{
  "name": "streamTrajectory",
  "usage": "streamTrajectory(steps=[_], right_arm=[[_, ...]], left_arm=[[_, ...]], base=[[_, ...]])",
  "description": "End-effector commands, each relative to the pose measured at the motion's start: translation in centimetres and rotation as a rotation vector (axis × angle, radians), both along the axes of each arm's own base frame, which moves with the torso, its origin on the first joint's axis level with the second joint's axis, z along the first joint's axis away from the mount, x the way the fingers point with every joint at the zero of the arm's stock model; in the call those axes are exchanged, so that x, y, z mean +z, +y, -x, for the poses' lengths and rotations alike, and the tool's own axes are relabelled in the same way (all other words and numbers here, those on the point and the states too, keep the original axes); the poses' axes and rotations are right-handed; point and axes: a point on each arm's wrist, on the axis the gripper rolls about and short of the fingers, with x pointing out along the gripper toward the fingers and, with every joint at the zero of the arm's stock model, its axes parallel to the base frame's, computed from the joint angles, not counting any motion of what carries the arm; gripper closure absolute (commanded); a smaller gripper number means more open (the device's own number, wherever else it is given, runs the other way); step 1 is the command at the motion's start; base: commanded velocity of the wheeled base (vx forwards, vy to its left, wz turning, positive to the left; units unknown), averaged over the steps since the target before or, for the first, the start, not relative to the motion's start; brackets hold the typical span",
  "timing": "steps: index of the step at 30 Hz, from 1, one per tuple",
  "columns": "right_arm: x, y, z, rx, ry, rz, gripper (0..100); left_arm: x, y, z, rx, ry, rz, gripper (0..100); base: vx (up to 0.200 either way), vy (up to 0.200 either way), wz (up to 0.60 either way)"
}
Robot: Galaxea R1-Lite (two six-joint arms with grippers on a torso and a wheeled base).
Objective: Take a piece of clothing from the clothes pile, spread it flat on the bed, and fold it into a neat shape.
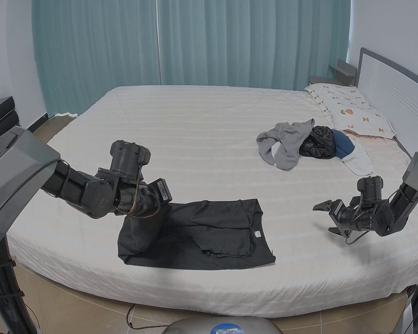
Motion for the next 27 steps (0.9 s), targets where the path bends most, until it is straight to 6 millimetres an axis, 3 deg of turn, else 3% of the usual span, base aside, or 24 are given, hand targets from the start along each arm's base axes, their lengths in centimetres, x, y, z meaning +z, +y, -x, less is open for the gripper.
streamTrajectory(steps=[1,3,16,17,27], right_arm=[[0.0,0.1,0.1,0.005,0.0,0.0,0],[0.0,0.2,0.1,0.007,0.001,0.001,0],[-0.1,0.3,0.2,0.011,0.007,0.002,0],[-0.2,0.3,0.2,0.012,0.008,0.003,0],[-0.2,0.5,0.2,0.017,0.01,0.002,0]], left_arm=[[0.1,-2.9,-0.5,-0.055,0.006,-0.004,100],[0.0,-3.4,-0.7,-0.058,0.009,-0.012,100],[-3.2,-8.2,-1.8,-0.029,0.013,-0.083,100],[-3.1,-8.7,-1.8,-0.031,0.01,-0.072,0],[-2.1,-10.3,-1.0,-0.028,0.004,-0.007,0]], base=[[0.0,-0.2,0.0],[0.0,-0.2,0.0],[0.0,0.0,0.0],[0.0,0.0,0.0],[0.0,0.0,0.0]])
